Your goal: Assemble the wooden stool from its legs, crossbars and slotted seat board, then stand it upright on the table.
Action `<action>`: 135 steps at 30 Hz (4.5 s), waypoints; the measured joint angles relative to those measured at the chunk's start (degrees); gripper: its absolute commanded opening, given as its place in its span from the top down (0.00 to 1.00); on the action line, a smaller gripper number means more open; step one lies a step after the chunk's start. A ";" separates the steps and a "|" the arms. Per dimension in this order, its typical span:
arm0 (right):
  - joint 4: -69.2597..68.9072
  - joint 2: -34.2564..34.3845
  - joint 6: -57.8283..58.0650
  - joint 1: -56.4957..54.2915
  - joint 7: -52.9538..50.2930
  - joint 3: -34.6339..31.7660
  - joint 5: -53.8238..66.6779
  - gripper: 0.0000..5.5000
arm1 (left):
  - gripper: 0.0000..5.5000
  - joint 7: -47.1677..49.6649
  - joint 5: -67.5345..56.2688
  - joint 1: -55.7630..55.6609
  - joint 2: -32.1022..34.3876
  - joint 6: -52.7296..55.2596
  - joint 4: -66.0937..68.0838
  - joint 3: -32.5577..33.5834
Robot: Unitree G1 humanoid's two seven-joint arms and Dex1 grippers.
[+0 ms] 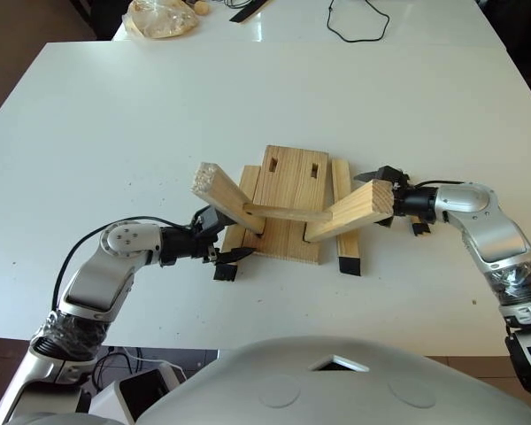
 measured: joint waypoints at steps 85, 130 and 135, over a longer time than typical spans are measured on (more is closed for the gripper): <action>-9.72 8.33 7.10 6.27 -5.17 -22.16 14.44 0.26 | 0.34 2.95 1.07 -1.65 -3.17 1.34 -2.32 -5.96; -49.02 -1.20 8.74 2.73 -12.25 -12.69 42.45 0.26 | 0.34 7.01 1.74 -5.20 -4.73 1.52 2.29 -4.60; -47.95 -0.34 6.58 1.93 -12.00 -11.06 39.00 0.26 | 0.34 7.04 1.78 -5.38 -4.74 1.63 2.39 -4.75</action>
